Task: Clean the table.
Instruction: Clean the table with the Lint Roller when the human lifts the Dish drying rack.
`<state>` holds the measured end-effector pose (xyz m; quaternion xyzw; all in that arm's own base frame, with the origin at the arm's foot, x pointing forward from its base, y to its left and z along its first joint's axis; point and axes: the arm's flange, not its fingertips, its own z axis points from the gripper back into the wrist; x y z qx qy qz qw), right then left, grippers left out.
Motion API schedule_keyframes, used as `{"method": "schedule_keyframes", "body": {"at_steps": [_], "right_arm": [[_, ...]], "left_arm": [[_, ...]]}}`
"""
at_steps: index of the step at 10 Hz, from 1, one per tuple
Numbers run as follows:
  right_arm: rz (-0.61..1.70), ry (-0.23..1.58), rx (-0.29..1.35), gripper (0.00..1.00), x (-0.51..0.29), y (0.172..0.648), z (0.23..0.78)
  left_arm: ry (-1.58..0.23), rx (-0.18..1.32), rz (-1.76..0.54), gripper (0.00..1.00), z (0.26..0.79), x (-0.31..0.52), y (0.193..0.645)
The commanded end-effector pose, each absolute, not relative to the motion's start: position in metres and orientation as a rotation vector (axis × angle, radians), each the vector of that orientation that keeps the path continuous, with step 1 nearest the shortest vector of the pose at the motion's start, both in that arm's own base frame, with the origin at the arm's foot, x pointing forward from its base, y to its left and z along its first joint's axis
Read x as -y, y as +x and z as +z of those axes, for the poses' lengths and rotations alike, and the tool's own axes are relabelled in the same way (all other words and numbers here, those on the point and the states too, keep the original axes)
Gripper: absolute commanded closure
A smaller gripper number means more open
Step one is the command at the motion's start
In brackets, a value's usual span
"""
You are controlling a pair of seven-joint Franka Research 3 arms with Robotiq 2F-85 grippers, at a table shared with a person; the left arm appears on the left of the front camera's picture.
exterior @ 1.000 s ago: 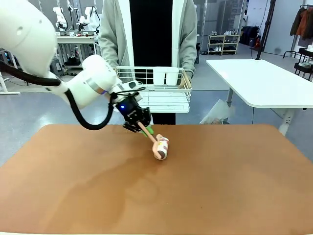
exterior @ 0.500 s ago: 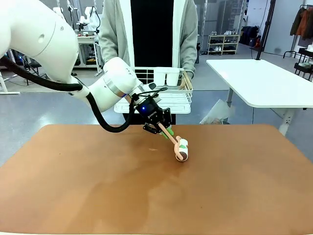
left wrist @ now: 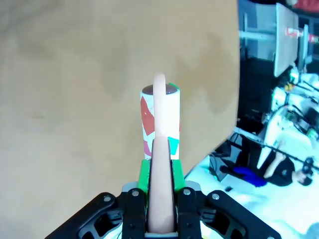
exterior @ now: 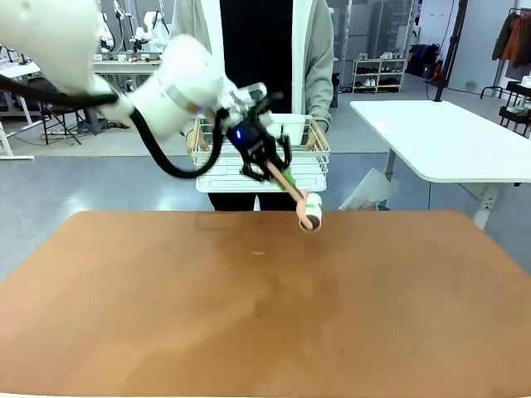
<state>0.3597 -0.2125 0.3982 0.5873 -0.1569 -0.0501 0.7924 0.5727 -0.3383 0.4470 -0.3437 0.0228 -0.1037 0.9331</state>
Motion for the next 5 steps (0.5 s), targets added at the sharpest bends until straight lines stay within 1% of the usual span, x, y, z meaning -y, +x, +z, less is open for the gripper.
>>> {"method": "schedule_keyframes", "body": {"at_steps": [1,3,4,5], "right_arm": [[-0.094,1.268,0.339,0.0,0.212,0.356,0.4],[-0.094,1.268,0.339,0.0,0.212,0.356,0.4],[-0.094,1.268,0.339,0.0,0.212,0.356,0.4],[-0.094,1.268,0.339,0.0,0.212,0.356,0.4]], "left_arm": [[-0.653,-0.034,-0.225,0.79,0.498,0.288,0.541],[-0.635,-0.05,-0.217,0.79,0.517,0.249,0.535],[-0.612,-0.02,-0.209,0.79,0.528,0.228,0.53],[-0.606,-0.06,-0.222,0.79,0.541,0.199,0.523]]}}
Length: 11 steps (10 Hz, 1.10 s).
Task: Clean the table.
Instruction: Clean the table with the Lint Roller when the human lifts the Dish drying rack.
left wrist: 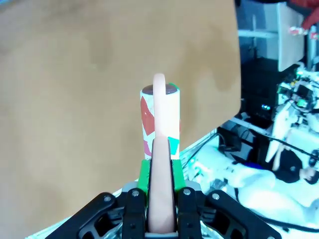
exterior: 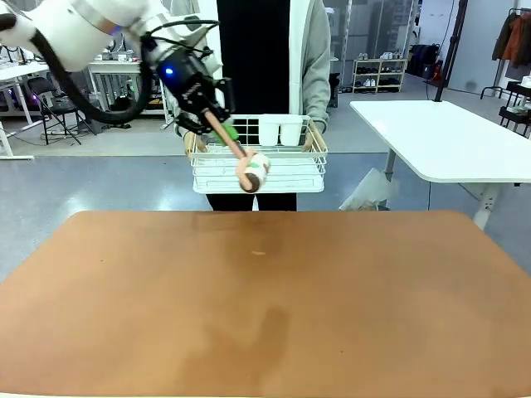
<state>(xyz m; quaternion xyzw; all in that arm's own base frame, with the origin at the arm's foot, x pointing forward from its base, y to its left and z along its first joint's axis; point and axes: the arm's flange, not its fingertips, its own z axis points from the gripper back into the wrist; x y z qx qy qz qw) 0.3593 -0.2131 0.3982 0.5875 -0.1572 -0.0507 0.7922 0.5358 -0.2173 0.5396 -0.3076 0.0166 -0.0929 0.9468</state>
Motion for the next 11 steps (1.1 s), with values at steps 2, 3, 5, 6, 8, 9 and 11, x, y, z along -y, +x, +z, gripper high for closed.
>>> {"method": "schedule_keyframes", "body": {"at_steps": [2,3,5,6,8,9,11], "right_arm": [[-0.094,1.268,0.339,0.0,0.212,0.356,0.4],[-0.094,1.268,0.339,0.0,0.212,0.356,0.4],[-0.094,1.268,0.339,0.0,0.212,0.356,0.4],[-0.094,1.268,0.339,0.0,0.212,0.356,0.4],[-0.094,1.268,0.339,0.0,0.212,0.356,0.4],[-0.094,1.268,0.339,0.0,0.212,0.356,0.4],[-0.094,1.268,0.339,0.0,0.212,0.356,0.4]], "left_arm": [[-0.383,-0.021,-0.216,0.79,0.57,0.118,0.488],[-0.302,0.046,-0.125,0.79,0.583,0.083,0.466],[-0.227,0.055,-0.055,0.79,0.59,0.04,0.429],[-0.148,0.039,0.001,0.79,0.587,0.03,0.423],[-0.096,0.038,0.017,0.79,0.576,0.028,0.424],[-0.138,0.044,-0.001,0.79,0.568,0.031,0.429],[-0.129,0.043,-0.015,0.79,0.585,0.016,0.42]]}}
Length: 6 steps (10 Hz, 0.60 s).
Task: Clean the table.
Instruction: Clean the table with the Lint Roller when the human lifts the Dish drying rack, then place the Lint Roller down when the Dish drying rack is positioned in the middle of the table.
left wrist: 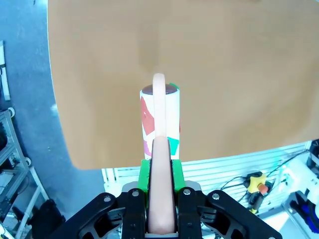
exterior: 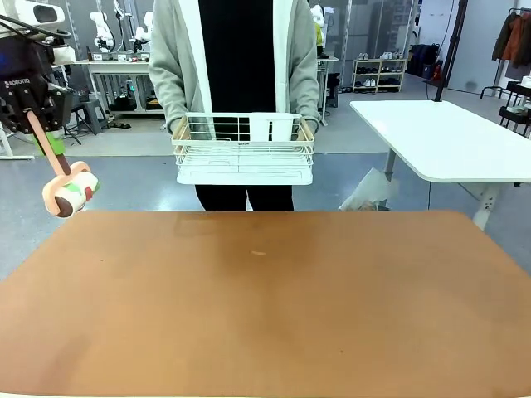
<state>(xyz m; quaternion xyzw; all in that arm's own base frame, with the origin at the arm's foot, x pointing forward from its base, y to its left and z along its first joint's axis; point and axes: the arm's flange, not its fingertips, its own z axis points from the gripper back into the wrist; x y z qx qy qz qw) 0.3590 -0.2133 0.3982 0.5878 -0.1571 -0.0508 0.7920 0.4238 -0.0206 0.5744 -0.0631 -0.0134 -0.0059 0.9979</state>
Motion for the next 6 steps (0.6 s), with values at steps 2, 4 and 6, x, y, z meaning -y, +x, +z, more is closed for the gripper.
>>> {"method": "schedule_keyframes", "body": {"at_steps": [2,4,6], "right_arm": [[-0.094,1.268,0.339,0.0,0.212,0.3561,0.4004],[-0.094,1.268,0.339,0.0,0.212,0.3561,0.4004],[-0.094,1.268,0.339,0.0,0.212,0.3561,0.4004]], "left_arm": [[-0.129,0.043,-0.015,0.79,0.5852,0.0156,0.4195],[-0.129,0.043,-0.015,0.79,0.5852,0.0156,0.4195],[-0.129,0.043,-0.015,0.79,0.5852,0.0156,0.4195]]}}
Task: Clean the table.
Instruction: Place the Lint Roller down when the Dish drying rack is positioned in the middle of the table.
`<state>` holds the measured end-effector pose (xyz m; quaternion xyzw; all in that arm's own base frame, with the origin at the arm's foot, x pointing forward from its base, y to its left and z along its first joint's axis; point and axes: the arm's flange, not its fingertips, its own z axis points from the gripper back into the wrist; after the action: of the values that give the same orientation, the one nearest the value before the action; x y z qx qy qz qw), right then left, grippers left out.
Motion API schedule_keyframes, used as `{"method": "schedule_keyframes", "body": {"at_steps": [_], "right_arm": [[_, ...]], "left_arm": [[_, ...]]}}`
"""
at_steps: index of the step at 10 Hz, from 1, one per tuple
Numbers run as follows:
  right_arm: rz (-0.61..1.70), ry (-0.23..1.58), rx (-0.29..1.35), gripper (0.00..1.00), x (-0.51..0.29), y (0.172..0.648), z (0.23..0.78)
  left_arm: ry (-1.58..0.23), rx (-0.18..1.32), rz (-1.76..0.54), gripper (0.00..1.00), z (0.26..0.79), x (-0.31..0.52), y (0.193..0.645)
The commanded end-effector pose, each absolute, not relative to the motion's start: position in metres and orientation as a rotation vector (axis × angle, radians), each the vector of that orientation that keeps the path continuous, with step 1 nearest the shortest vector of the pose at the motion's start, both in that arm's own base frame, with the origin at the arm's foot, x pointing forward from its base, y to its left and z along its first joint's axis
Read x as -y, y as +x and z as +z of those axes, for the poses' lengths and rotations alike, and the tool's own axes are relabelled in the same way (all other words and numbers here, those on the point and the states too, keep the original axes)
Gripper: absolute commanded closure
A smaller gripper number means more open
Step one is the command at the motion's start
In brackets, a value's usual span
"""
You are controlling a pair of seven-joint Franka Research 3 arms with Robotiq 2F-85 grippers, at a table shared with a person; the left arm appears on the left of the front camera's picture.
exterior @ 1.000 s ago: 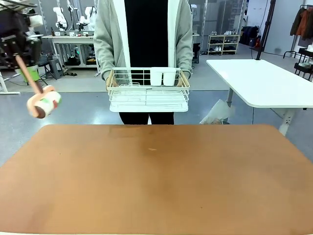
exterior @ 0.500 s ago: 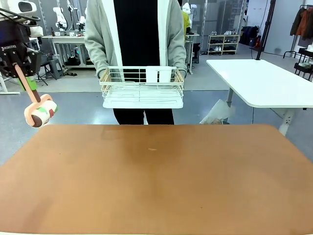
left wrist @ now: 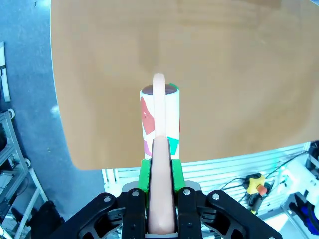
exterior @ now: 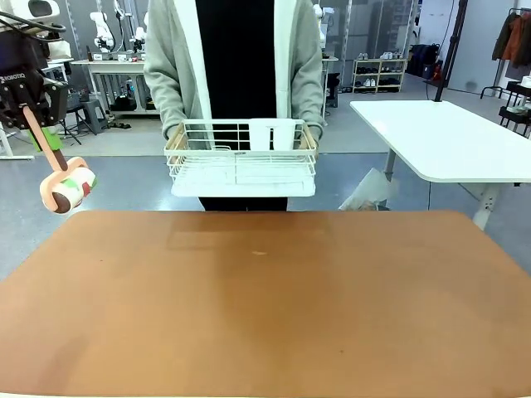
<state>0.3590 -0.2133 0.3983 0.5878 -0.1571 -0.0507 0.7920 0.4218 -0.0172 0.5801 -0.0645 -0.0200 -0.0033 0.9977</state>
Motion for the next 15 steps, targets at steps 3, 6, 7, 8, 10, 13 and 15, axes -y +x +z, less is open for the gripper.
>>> {"method": "schedule_keyframes", "body": {"at_steps": [3,6,7,8,10,13,15], "right_arm": [[-0.094,1.268,0.339,0.0,0.212,0.3561,0.4004],[-0.094,1.268,0.339,0.0,0.212,0.3561,0.4004],[-0.094,1.268,0.339,0.0,0.212,0.3561,0.4004],[-0.094,1.268,0.339,0.0,0.212,0.3561,0.4004],[-0.094,1.268,0.339,0.0,0.212,0.3561,0.4004],[-0.094,1.268,0.339,0.0,0.212,0.3561,0.4004],[-0.094,1.268,0.339,0.0,0.212,0.3561,0.4004]], "left_arm": [[-0.129,0.043,-0.015,0.79,0.5852,0.0156,0.4195],[-0.129,0.043,-0.015,0.79,0.5852,0.0156,0.4195],[-0.129,0.043,-0.015,0.79,0.5852,0.0156,0.4195],[-0.129,0.043,-0.015,0.79,0.5852,0.0156,0.4195],[-0.129,0.043,-0.015,0.79,0.5852,0.0156,0.4195],[-0.129,0.043,-0.015,0.79,0.5852,0.0156,0.4195],[-0.129,0.043,-0.015,0.79,0.5852,0.0156,0.4195]]}}
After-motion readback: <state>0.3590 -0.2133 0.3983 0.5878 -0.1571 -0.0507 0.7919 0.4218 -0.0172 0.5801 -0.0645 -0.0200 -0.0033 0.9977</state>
